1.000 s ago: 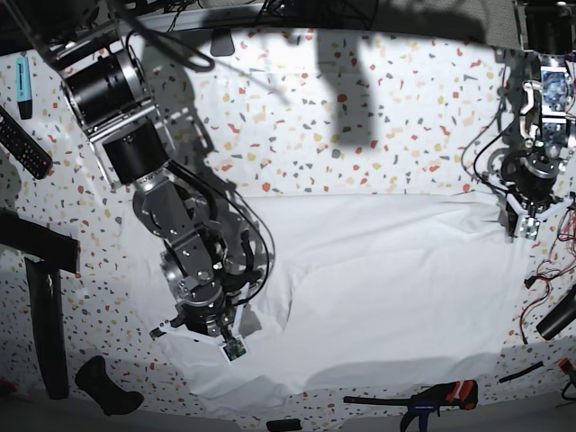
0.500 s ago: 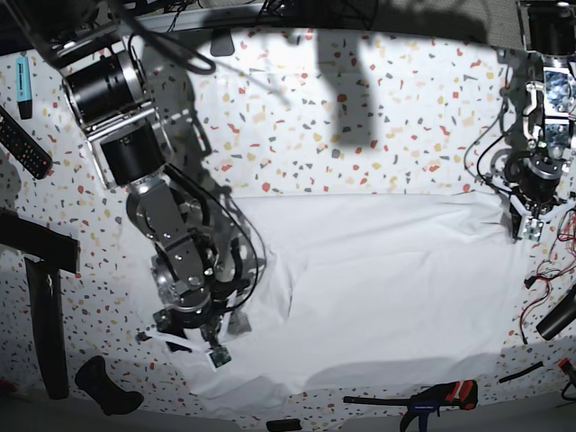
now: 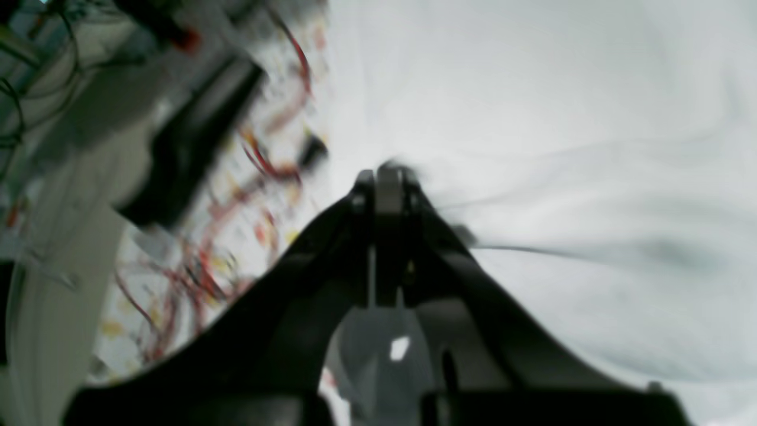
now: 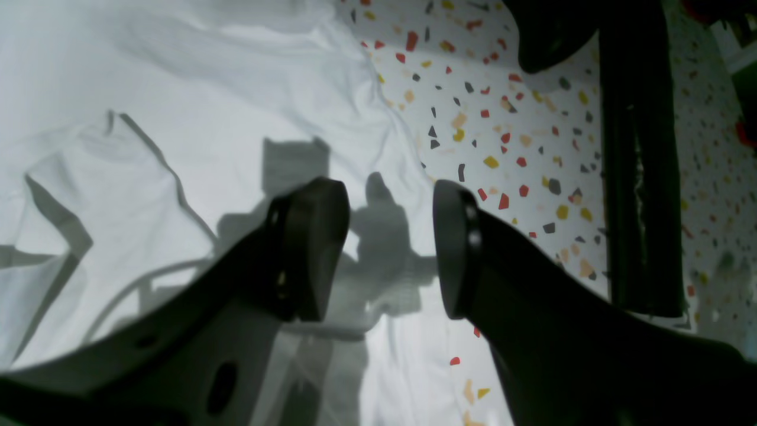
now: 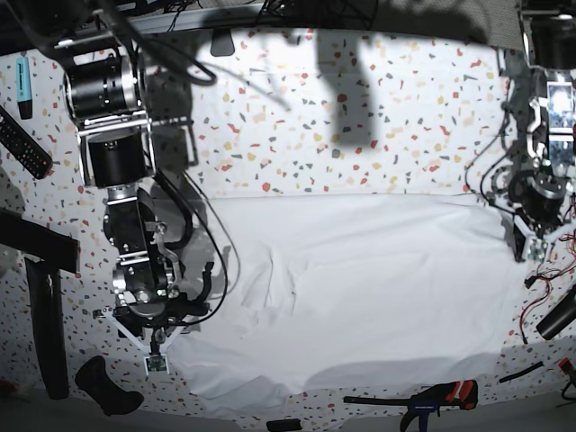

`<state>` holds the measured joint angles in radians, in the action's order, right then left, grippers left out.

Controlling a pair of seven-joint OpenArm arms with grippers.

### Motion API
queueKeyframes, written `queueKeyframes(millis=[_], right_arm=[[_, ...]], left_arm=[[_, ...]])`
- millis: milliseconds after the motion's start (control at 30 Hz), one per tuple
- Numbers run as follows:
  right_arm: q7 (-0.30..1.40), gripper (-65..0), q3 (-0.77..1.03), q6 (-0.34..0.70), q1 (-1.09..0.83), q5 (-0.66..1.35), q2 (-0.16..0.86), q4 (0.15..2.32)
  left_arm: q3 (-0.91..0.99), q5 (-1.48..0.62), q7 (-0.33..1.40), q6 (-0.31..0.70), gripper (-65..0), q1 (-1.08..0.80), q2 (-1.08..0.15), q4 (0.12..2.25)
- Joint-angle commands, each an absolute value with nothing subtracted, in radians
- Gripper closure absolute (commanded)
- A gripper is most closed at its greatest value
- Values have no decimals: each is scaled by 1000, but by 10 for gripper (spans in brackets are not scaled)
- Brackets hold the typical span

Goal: Fold the T-shirt properly

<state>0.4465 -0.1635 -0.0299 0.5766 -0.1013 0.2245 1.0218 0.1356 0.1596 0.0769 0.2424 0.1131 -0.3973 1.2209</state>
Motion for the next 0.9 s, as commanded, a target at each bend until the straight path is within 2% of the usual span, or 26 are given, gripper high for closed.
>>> queueKeyframes(millis=[0,867], right_arm=[[426,-273,-159,-34,612,-111,229,1038],[454,-273,-159,-33,612,-112,230,1038]], left_arm=[[141,156,81,231,0,142,-416,1237],[141,157,44,232,0,170,-416,1236]])
